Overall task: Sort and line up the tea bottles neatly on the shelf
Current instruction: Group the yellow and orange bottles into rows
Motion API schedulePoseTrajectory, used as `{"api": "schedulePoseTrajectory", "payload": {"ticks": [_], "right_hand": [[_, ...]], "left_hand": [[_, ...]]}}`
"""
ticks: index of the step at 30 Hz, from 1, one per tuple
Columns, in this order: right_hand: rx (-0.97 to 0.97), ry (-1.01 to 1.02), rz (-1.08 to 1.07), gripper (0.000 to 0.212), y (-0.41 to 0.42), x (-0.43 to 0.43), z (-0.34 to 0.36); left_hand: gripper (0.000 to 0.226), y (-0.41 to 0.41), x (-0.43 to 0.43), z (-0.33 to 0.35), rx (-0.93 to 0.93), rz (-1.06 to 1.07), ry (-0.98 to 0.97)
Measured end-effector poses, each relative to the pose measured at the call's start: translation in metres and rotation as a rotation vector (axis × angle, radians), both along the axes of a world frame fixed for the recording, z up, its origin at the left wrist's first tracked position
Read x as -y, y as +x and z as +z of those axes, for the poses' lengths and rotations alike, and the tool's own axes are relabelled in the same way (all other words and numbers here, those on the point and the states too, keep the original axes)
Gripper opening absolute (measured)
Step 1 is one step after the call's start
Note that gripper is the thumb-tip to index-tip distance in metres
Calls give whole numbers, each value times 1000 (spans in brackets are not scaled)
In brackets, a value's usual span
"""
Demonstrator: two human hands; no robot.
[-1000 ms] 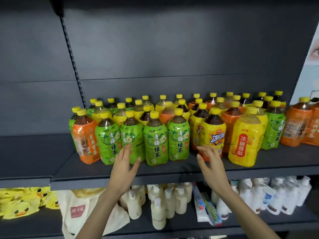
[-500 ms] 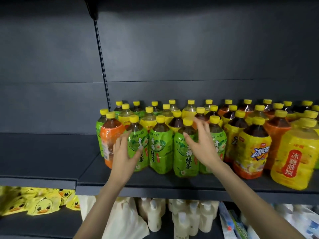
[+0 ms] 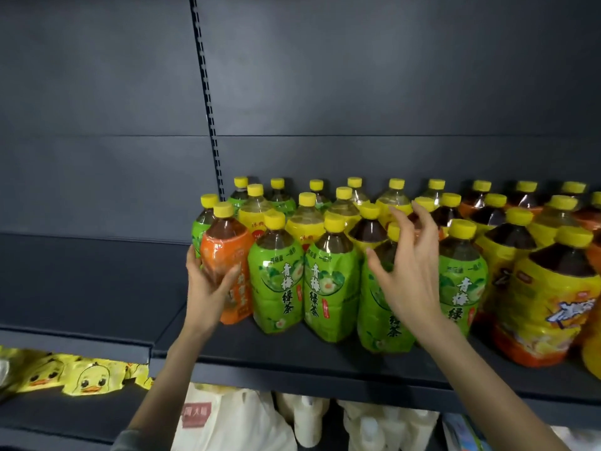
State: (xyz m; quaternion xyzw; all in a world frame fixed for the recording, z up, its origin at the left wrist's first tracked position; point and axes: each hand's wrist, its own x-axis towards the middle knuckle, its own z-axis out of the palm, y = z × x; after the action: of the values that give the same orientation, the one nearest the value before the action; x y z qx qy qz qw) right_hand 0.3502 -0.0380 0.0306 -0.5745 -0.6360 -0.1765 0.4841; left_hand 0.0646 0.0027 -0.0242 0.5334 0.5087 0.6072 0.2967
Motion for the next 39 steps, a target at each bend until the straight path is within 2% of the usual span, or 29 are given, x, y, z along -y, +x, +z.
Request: {"api": "schedulePoseTrajectory", "payload": {"ticks": [4,6,8,11,14,17,21,26,31,39], "right_hand": [[123,38,119,56,-46,-2,10],[168,-7,212,51,-78,-3,11],[133,-101,314,53,-106,-5,12],[-57,-301,383,67,-132,-18,15],[-161,-464,401,75,-140,-32,13],[-185,-550,466,80,-141,-34,16],[-195,-711,558,105,-139,-31,26],[-148,-654,419,110,-149,-29,26],[-8,-487,166,108,-168,-34,9],[71,-449,32,106,-177,-47,4]], "left_hand": [[107,-19,-13,-5,-145,-51,-43],[101,-26,-18,-5,-199,-43,-42],[93,-34,-22,-5,-223,-72,-21],[92,-49,-25,-4,-212,-173,-9],[88,-69,-23,-1,-181,-292,-7],[88,-95,-24,-2,-160,-376,-19],[96,-129,-27,-4,-110,-465,-60],[110,-159,-32,0,-94,-528,-87],[102,-162,-37,4,-106,-598,-111],[97,-161,-39,10,-82,-572,-97]]}}
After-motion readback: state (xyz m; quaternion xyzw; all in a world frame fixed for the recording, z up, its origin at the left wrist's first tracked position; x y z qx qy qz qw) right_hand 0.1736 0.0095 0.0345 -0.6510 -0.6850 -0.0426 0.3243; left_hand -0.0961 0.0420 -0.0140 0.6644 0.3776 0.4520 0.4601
